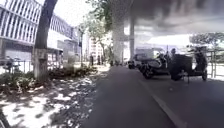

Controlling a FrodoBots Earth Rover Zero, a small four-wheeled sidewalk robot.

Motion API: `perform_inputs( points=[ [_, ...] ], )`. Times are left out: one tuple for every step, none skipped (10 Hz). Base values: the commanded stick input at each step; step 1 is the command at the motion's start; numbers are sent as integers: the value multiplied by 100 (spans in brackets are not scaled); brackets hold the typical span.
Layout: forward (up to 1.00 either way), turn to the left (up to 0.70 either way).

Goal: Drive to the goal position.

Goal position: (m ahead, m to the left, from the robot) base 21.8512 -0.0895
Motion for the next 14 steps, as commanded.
perform_inputs(
  points=[
    [70, 0],
    [70, 0],
    [70, 0],
    [70, 0],
    [70, 0],
    [70, 0],
    [70, 0],
    [70, 0],
    [70, 0],
    [70, 0],
    [70, 0],
    [70, -6],
    [70, -14],
    [70, -14]
  ],
)
